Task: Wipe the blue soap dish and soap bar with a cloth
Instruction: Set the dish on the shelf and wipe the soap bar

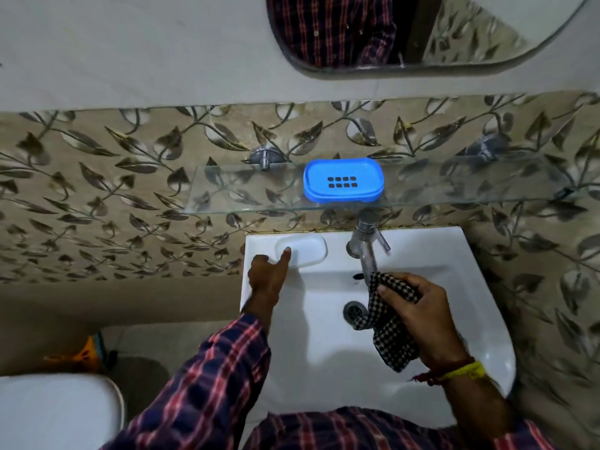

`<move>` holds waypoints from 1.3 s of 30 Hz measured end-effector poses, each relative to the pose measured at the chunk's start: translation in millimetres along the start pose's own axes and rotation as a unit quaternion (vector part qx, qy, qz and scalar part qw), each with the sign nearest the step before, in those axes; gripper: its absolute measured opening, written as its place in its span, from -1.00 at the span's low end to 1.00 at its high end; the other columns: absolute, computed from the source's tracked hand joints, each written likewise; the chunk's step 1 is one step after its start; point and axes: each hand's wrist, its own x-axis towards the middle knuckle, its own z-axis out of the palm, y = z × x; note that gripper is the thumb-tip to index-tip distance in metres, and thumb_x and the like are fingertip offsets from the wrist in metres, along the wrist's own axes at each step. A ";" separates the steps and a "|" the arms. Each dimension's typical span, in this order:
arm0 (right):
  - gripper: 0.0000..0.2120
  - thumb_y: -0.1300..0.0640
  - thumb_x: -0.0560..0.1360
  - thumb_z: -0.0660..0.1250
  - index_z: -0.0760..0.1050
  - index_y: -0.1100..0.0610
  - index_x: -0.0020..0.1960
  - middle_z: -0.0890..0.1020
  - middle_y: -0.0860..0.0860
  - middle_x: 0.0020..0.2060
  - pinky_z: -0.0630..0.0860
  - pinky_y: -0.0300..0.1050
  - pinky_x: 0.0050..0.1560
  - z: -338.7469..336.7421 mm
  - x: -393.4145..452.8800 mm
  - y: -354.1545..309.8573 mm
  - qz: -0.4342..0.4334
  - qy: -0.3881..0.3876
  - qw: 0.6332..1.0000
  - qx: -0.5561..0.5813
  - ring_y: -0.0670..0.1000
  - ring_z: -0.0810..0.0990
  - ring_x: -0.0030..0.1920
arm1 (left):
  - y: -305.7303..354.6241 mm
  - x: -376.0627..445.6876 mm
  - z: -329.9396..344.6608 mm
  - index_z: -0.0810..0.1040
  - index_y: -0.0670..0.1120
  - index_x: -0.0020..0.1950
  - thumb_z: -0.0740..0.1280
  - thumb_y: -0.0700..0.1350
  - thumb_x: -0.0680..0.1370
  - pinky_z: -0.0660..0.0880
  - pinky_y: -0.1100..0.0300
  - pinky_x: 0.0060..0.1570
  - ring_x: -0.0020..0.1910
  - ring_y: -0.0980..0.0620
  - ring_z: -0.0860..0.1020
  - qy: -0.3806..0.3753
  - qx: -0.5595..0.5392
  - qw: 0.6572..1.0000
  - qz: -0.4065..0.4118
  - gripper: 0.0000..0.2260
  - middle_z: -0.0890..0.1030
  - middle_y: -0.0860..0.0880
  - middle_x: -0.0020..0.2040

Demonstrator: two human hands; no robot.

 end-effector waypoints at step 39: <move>-0.85 0.11 0.40 0.51 0.61 0.06 -0.05 0.72 -0.08 -0.16 0.63 -0.07 0.00 -11.1 8.2 0.7 -0.079 0.018 0.982 -0.170 -0.09 0.68 -0.10 | 14.8 -147.3 6.8 0.74 -0.04 0.01 0.56 -0.12 0.44 0.61 0.09 -0.14 -0.07 -0.02 0.66 -0.160 -0.151 0.954 0.205 -0.83 0.75 -0.12 -0.03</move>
